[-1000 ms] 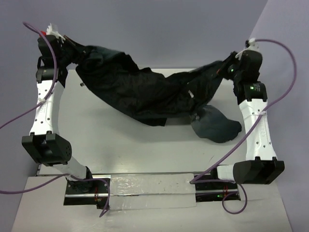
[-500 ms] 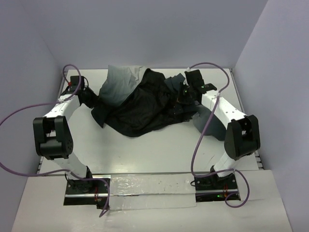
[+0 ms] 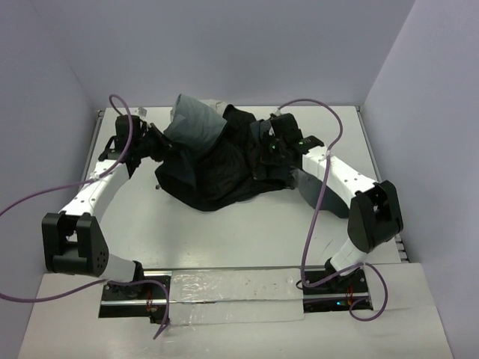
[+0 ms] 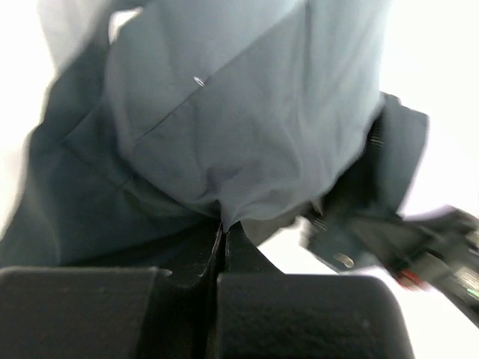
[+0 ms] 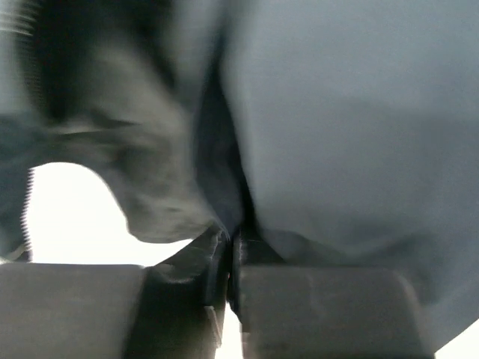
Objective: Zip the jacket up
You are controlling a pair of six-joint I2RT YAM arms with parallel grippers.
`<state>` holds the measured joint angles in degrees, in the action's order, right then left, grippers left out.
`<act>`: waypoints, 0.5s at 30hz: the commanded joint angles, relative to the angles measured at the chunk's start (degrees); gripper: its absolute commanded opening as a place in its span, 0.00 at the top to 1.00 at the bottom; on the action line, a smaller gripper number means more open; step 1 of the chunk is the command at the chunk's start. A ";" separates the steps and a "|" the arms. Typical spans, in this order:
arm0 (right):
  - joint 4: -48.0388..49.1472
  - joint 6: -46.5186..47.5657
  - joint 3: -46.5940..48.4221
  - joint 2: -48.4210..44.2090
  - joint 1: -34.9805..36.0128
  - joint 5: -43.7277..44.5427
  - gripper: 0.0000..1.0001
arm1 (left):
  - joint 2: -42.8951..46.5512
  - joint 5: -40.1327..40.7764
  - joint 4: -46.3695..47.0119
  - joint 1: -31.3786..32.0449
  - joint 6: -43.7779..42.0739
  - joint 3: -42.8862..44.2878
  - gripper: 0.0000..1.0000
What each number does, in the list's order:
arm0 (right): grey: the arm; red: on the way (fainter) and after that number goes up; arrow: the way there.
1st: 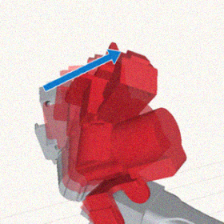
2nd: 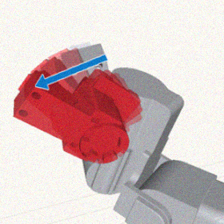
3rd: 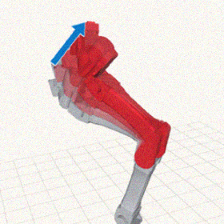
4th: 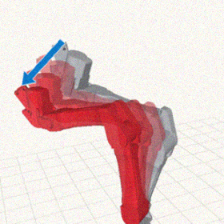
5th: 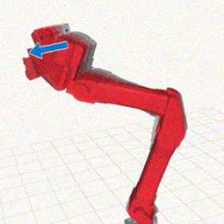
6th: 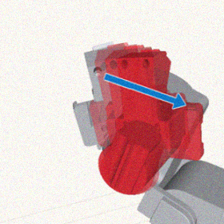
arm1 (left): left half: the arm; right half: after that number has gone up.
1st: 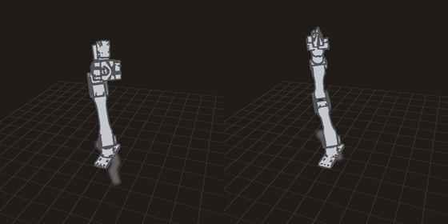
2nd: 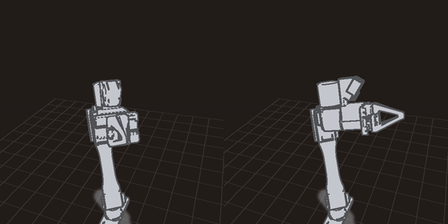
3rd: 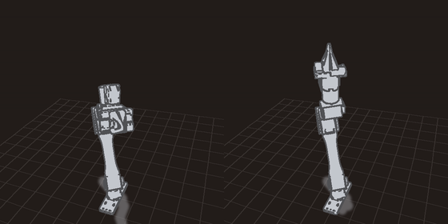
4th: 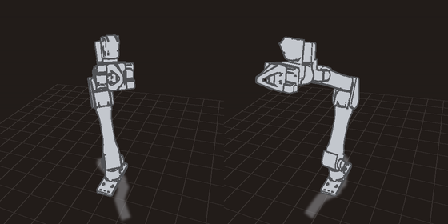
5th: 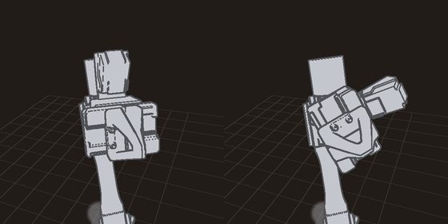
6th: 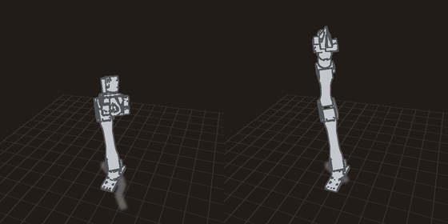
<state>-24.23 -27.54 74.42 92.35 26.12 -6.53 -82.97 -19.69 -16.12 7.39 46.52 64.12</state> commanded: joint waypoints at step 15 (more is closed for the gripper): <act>11.81 -5.86 -7.55 -17.90 4.66 -1.61 0.21 | 1.24 -20.94 21.93 1.94 11.78 -5.71 1.00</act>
<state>-22.32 -30.88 68.71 72.71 27.54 -0.41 -81.97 -31.70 -2.47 9.17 57.26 56.95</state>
